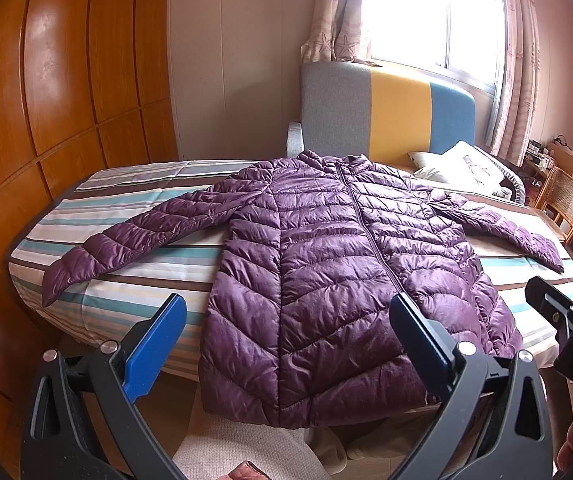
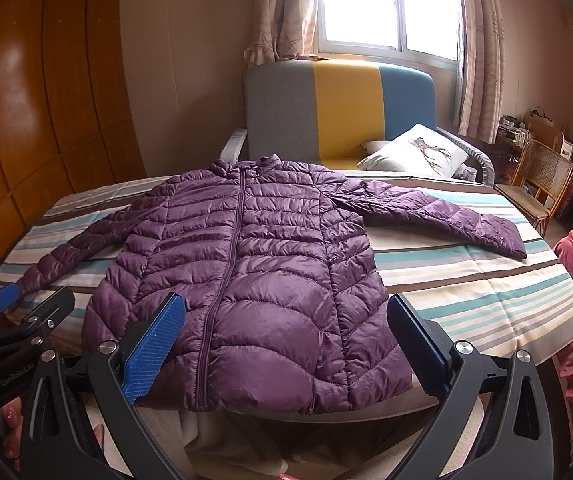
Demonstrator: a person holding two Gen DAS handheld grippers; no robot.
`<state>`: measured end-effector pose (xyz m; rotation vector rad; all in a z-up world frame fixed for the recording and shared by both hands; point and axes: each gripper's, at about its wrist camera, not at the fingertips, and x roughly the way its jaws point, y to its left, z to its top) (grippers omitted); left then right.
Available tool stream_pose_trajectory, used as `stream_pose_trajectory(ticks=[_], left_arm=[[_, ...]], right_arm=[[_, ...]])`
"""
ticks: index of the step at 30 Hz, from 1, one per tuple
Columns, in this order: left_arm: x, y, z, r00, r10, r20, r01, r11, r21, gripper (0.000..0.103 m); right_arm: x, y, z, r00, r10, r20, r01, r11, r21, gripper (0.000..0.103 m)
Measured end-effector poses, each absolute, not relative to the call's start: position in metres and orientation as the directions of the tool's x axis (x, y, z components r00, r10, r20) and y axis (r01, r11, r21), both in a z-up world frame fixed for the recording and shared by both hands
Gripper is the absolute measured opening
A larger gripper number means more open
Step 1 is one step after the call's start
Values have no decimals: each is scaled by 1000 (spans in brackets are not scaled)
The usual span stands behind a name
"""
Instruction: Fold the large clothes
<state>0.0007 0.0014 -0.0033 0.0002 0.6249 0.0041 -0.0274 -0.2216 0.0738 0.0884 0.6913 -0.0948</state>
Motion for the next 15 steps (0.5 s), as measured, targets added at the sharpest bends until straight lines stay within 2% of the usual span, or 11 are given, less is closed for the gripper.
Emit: stream_pose_trajectory(ticks=[15], left_arm=[[-1, 0, -7, 807, 2, -591, -3, 1000, 1, 101]], right_arm=[[-25, -221, 73, 760, -52, -648, 113, 992, 52, 100]])
